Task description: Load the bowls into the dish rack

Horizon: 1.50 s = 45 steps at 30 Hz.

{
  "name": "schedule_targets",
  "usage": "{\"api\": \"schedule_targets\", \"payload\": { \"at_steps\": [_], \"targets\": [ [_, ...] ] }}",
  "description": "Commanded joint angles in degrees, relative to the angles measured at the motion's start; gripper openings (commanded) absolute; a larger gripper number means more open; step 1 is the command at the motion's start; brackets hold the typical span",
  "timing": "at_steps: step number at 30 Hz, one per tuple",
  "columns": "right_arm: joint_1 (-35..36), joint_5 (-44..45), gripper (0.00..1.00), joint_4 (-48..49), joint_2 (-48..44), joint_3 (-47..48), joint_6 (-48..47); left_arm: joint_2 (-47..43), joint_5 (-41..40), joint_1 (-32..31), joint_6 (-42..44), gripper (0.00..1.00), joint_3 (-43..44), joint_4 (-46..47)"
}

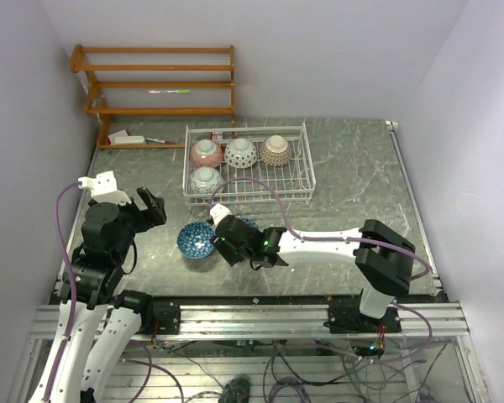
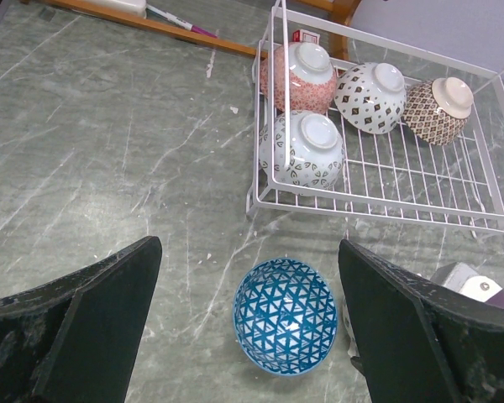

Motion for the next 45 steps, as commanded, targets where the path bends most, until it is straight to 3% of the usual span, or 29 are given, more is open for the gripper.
{"api": "schedule_targets", "payload": {
  "at_steps": [1,3,11,17,25,32,38,45],
  "targets": [
    [0.01,0.61,0.46,1.11,2.45,1.04,-0.42,-0.03,0.27,0.76,-0.07,0.98,-0.06,0.49],
    [0.04,0.58,0.44,0.70,3.19,1.29,-0.36,-0.12,0.37,0.76,-0.12,0.98,-0.08,0.49],
    [0.03,2.96,0.01,-1.68,2.30,2.27,1.06,0.07,0.48,0.76,-0.11,0.98,-0.13,0.58],
    [-0.90,-0.95,0.00,-4.97,-2.66,5.56,3.26,0.18,0.61,0.76,-0.11,0.98,-0.14,0.58],
    [-10.75,-24.19,0.00,2.58,-14.36,5.98,7.96,0.41,0.67,0.76,-0.10,0.98,-0.12,0.58],
    [-20.85,-41.05,0.00,16.68,-16.87,5.57,14.91,0.35,0.56,0.76,-0.11,0.98,-0.11,0.56],
    [-30.58,-50.97,0.00,34.40,-11.00,2.90,27.47,0.13,0.34,0.76,-0.16,0.98,-0.09,0.50],
    [-36.53,-53.57,0.00,48.86,-4.39,2.15,38.12,0.17,0.66,0.76,-0.11,0.98,-0.01,0.48]
  ]
}}
